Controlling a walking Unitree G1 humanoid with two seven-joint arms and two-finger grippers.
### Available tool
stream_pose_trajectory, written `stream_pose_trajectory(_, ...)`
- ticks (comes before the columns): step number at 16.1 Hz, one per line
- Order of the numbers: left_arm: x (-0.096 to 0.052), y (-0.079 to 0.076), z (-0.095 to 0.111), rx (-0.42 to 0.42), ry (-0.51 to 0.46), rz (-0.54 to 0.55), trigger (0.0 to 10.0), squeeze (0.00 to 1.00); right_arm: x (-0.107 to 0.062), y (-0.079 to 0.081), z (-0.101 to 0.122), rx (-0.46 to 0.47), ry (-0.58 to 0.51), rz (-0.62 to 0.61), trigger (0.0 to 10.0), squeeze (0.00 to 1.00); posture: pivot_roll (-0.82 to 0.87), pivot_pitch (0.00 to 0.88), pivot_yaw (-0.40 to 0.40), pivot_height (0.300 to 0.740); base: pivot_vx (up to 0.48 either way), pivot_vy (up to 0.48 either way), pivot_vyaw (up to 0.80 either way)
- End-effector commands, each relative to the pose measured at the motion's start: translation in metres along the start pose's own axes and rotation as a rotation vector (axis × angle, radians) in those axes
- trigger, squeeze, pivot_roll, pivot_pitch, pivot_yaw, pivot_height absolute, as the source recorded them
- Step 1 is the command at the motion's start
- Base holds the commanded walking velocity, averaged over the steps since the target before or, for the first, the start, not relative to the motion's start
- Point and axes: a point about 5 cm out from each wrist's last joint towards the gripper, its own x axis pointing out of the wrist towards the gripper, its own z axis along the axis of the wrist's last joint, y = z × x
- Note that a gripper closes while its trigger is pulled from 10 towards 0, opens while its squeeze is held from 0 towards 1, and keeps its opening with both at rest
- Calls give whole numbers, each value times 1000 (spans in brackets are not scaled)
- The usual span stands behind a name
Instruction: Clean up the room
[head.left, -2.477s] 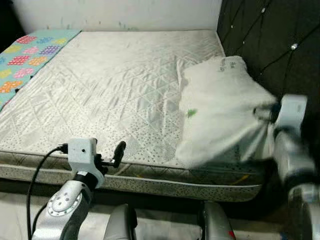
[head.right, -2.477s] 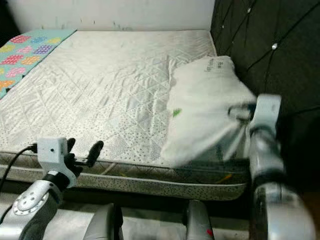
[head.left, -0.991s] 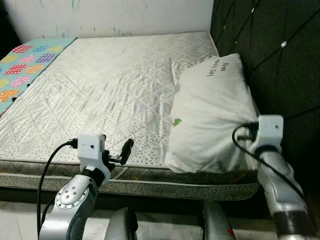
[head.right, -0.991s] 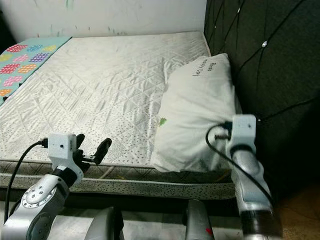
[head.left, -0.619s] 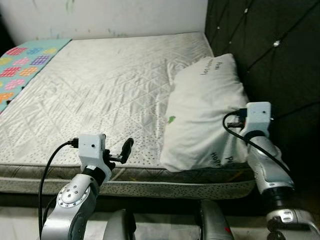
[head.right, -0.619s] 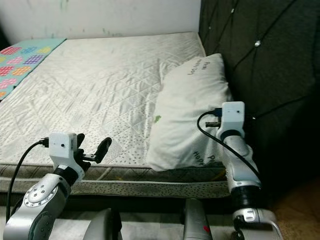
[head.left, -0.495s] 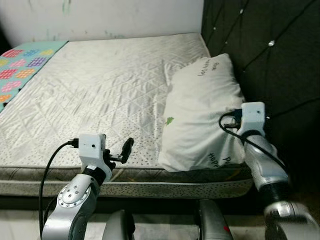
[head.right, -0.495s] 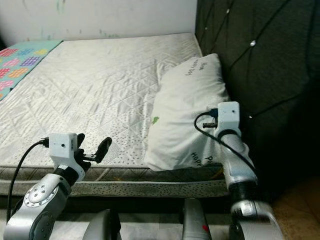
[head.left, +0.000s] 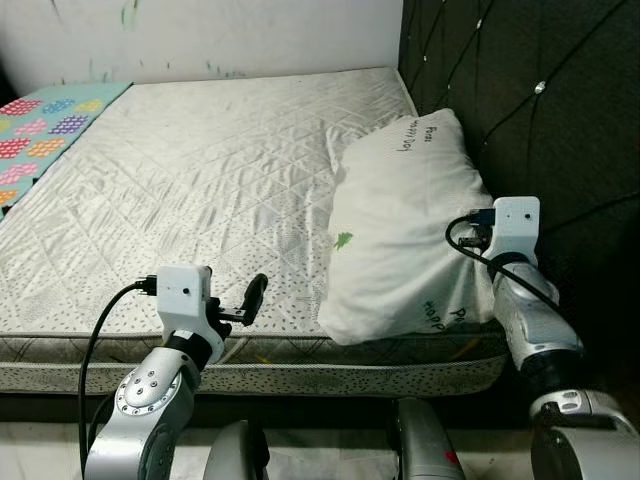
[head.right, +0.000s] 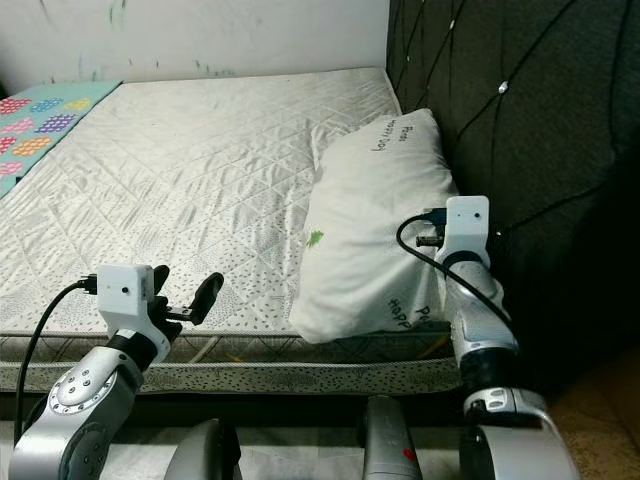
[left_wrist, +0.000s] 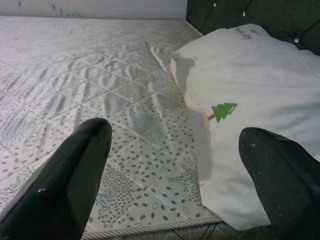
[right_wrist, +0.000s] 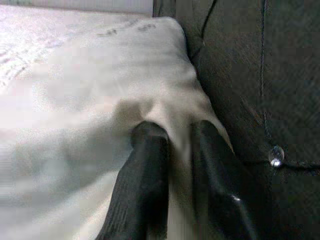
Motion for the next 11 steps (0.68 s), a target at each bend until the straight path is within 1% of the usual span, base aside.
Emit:
stream_pose_trajectory(1,0,3,1,15,-4,13,10000,0,-1,-1,21,23,-127,-8,10000,1000,-118,0,90,587,0,0,0)
stream_pose_trajectory(4,0,5,5,53,-34,2,10000,0,-5,-6,38,-11,-220,-8,10000,1000,-129,0,91,587,0,0,0)
stream_pose_trajectory(5,0,7,8,87,-50,11,10000,0,-7,-6,46,-15,-255,2,10000,1000,-131,0,89,587,0,0,0)
stream_pose_trajectory(6,0,9,11,102,-59,3,10000,0,-8,-5,54,-25,-284,13,10000,1000,-135,0,90,587,0,0,0)
stream_pose_trajectory(8,1,12,15,110,-65,-10,10000,0,-10,-1,68,-24,-323,34,10000,1000,-143,0,95,587,0,0,0)
stream_pose_trajectory(9,2,12,16,112,-64,-13,10000,0,-10,-1,68,-25,-320,30,10000,1000,-149,0,95,587,0,0,0)
stream_pose_trajectory(10,5,11,15,104,-40,-33,10000,0,-10,1,65,11,-285,19,10000,1000,-154,0,92,587,0,0,0)
stream_pose_trajectory(11,13,10,18,118,-32,-74,10000,0,-13,8,62,31,-268,36,10000,1000,-157,0,91,587,0,0,0)
